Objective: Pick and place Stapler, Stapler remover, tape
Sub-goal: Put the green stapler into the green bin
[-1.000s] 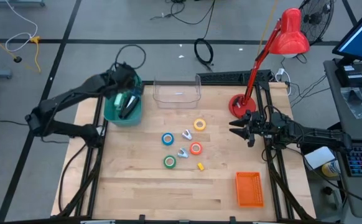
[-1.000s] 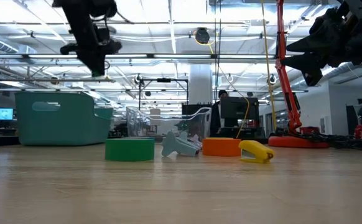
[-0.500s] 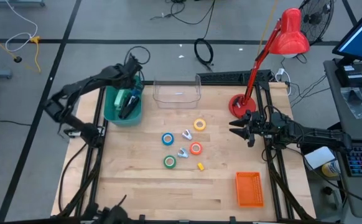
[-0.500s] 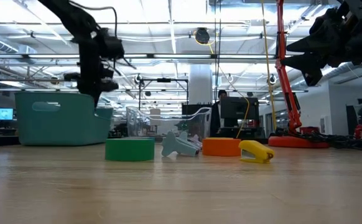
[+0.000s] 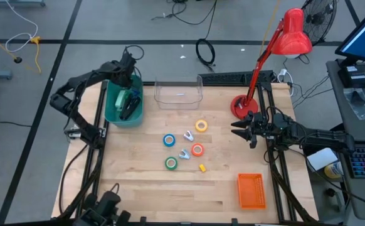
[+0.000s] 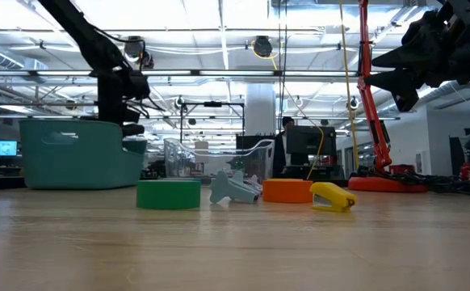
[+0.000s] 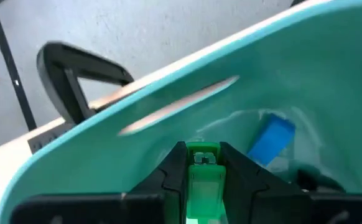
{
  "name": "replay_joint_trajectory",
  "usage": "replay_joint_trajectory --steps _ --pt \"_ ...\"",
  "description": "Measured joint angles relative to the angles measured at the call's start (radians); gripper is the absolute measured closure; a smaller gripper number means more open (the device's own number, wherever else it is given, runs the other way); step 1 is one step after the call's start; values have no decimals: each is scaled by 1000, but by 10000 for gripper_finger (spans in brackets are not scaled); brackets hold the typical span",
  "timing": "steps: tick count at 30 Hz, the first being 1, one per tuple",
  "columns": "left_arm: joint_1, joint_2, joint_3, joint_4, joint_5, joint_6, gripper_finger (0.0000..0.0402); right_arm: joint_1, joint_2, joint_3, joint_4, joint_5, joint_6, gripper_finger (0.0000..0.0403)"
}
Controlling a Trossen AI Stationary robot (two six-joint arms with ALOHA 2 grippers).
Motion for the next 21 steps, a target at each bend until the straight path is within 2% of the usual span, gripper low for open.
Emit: replay_joint_trajectory --steps 14,21 --pt "7 3 0 64 7 65 341 0 0 0 0 0 0 236" --pt "12 86 0 42 48 62 341 0 0 0 1 0 0 236"
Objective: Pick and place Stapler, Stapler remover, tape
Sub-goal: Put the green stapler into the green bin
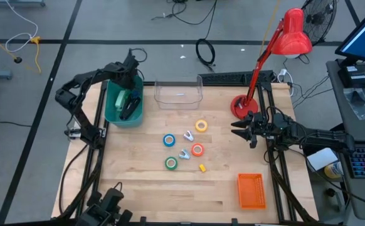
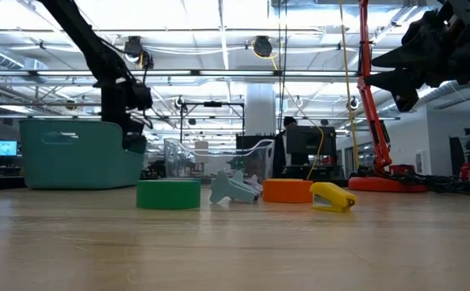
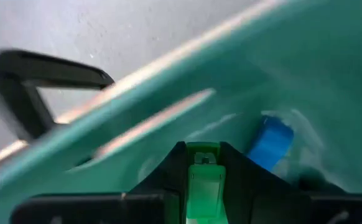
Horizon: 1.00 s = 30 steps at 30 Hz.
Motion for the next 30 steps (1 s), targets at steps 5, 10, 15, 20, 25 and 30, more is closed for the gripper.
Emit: replay_joint_trajectory --steps 5,10,15,20,25,30 --pt "2 32 -2 23 -17 -27 341 0 0 0 9 0 0 236" --pt "3 32 -2 35 -17 -6 341 0 0 0 8 0 1 236" --pt "2 32 -2 35 -17 5 340 0 0 0 21 0 1 236" --pt "2 32 -2 35 -18 3 308 0 0 0 49 0 0 236" --pt "2 32 -2 34 -26 -7 251 0 0 0 48 0 0 236" --pt "2 32 -2 34 -26 -6 196 0 0 0 47 0 -2 236"
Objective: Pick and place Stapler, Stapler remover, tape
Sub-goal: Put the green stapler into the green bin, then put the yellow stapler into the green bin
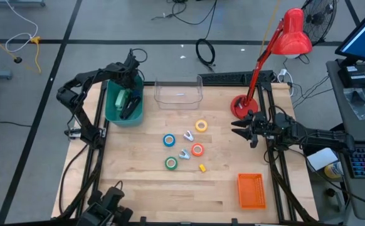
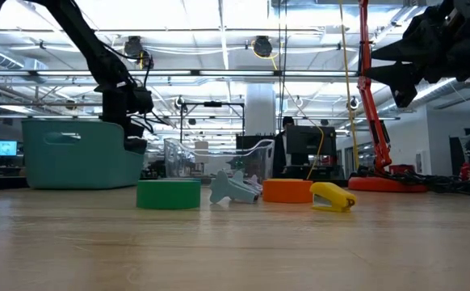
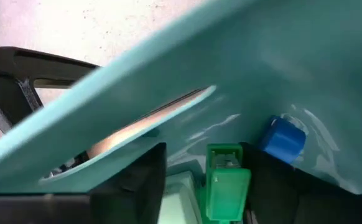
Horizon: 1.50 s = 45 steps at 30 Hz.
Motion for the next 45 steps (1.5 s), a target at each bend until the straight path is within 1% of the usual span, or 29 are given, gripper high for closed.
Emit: replay_joint_trajectory --steps 4,8,11,17,22,26,27,30,32,36,40,43,45 --pt "0 0 0 -11 0 3 162 0 0 0 -1 0 -1 236" --pt "0 0 0 -32 -2 5 141 0 0 0 -1 0 -1 236" --pt "0 0 1 -59 -2 5 132 0 0 0 -1 0 -1 236" --pt "-5 -35 2 -149 -2 -13 131 0 0 0 -2 0 -1 236" --pt "-16 -125 2 -173 0 -34 131 0 0 0 -3 0 -1 236" --pt "-49 -237 2 -180 3 -89 130 0 0 0 -3 0 -1 236" --pt "-62 -265 2 -179 17 -101 130 0 0 0 -3 0 -1 236" --pt "-126 -351 2 -176 73 -136 130 0 0 0 -3 0 -2 236" --pt "-188 -398 2 -175 100 -156 130 0 0 0 -3 0 -4 236" --pt "-358 -466 2 -173 115 -203 130 0 0 0 -3 0 -6 236" --pt "-554 -483 2 -132 108 -266 130 0 0 0 -3 0 -8 236" --pt "-691 -479 2 -68 99 -293 130 0 0 0 -3 0 -9 236" --pt "-776 -463 2 -13 72 -294 130 0 0 0 -3 0 -9 236"
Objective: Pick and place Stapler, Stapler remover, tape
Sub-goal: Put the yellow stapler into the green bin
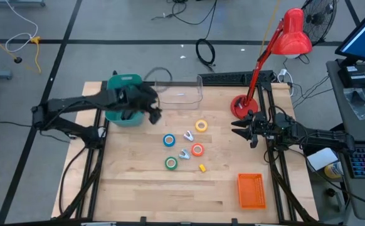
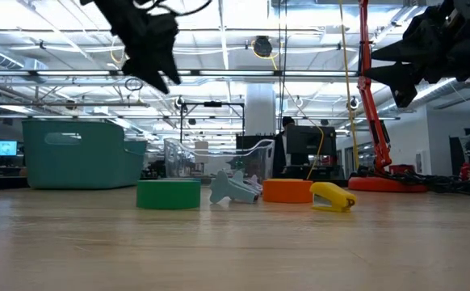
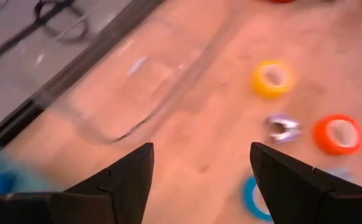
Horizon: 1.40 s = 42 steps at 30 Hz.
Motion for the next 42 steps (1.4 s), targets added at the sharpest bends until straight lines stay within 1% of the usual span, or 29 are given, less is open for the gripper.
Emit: replay_joint_trajectory --steps 4,8,13,15,18,24,28,36,42 --pt "-138 32 0 90 -83 -35 130 0 0 0 0 0 0 236" --pt "-222 65 0 160 -99 -101 130 0 0 0 0 0 0 236" --pt "-282 94 0 252 -85 -182 131 0 0 0 0 0 2 236" --pt "-297 99 0 283 -66 -191 130 0 0 0 0 0 3 236" --pt "-317 98 0 328 -71 -190 131 0 0 0 0 0 3 236" --pt "-342 76 0 322 -81 -146 131 0 0 0 0 0 3 236" --pt "-361 41 0 290 -101 -129 130 0 0 0 0 0 3 236" --pt "-432 -73 -1 183 -254 -156 131 0 0 0 0 0 4 236" --pt "-481 -150 -1 125 -326 -159 130 0 0 0 1 0 4 236"
